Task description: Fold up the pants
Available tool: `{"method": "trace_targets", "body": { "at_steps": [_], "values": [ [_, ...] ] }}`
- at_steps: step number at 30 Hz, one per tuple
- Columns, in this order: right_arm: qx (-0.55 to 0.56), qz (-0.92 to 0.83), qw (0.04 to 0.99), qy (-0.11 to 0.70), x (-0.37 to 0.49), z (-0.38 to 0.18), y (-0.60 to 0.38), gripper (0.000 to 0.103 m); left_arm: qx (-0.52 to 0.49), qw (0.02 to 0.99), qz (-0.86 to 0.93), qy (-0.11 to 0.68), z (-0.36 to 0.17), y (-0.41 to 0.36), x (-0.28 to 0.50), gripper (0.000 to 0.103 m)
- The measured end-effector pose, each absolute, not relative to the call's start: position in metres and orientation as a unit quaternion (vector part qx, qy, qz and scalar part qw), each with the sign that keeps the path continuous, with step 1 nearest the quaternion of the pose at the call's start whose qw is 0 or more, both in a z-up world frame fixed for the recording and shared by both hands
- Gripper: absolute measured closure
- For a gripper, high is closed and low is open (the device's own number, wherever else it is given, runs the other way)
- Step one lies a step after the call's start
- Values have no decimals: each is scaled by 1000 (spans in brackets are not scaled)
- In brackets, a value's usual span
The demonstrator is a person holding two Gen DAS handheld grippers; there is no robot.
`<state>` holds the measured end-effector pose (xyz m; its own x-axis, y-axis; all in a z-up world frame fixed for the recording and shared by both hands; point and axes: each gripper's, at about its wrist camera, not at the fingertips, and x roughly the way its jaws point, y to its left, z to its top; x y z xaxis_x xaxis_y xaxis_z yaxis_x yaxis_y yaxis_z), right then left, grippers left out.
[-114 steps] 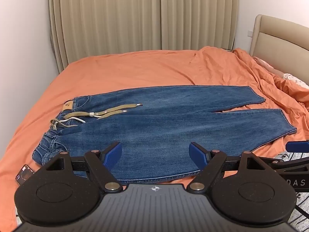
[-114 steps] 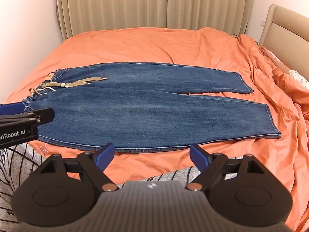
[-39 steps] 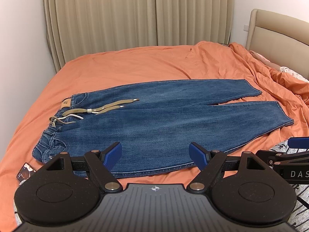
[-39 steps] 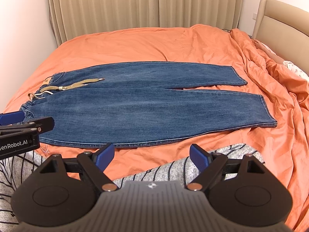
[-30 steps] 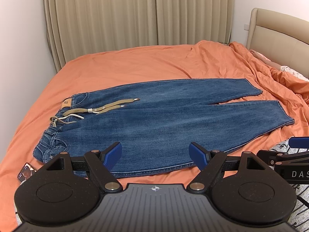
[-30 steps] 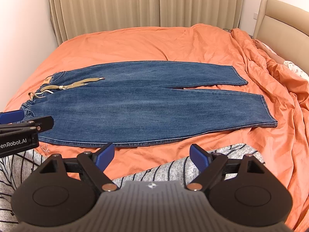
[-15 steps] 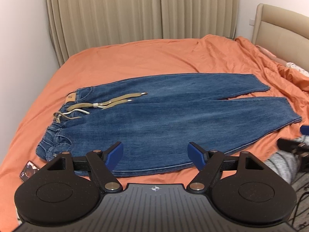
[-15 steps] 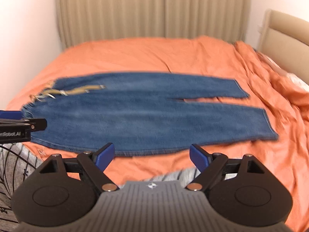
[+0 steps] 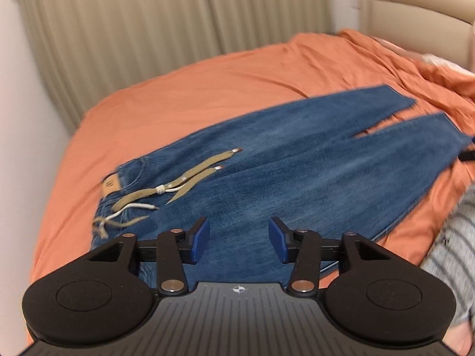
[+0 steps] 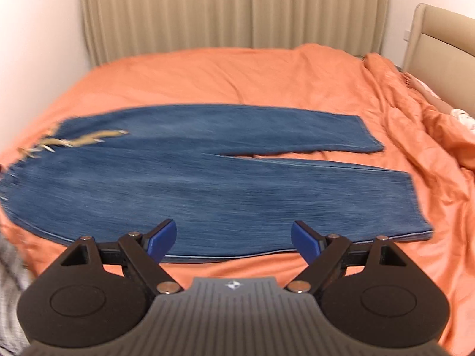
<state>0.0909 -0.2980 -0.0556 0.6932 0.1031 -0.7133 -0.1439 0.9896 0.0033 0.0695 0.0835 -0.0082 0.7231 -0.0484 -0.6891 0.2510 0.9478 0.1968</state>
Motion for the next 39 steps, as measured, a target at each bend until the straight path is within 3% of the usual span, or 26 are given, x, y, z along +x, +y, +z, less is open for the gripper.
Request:
{"method": "trace_targets", "body": {
  "at_steps": [2, 4, 9, 11, 24, 27, 32, 33, 35, 38, 39],
  "values": [
    [-40, 60, 911, 405, 105, -62, -311, 24, 157, 908, -102, 374, -12, 101, 83, 59],
    [-48, 52, 902, 426, 118, -68, -325, 29, 191, 889, -129, 396, -17, 116, 96, 59],
    [-62, 8, 870, 489, 144, -87, -358, 60, 286, 822, -174, 461, -49, 140, 112, 59],
    [-67, -13, 858, 509, 150, -91, -368, 64, 318, 791, -179, 490, -67, 147, 114, 59],
    [-121, -71, 833, 535, 176, -90, -404, 63, 358, 682, -270, 578, -127, 147, 110, 59],
    [-143, -66, 828, 539, 183, -92, -407, 63, 347, 668, -282, 595, -130, 137, 115, 50],
    [-175, -73, 817, 544, 191, -97, -415, 63, 387, 651, -267, 596, -143, 112, 118, 49],
    [-178, -72, 817, 544, 191, -96, -417, 63, 397, 652, -255, 593, -145, 108, 115, 52],
    [-186, -64, 815, 545, 191, -95, -420, 63, 408, 660, -239, 583, -145, 102, 109, 78],
    [-209, -35, 809, 548, 187, -92, -424, 63, 417, 673, -228, 567, -133, 96, 100, 97],
    [-221, -21, 807, 546, 185, -91, -424, 63, 421, 681, -221, 557, -129, 94, 98, 99]
  ]
}}
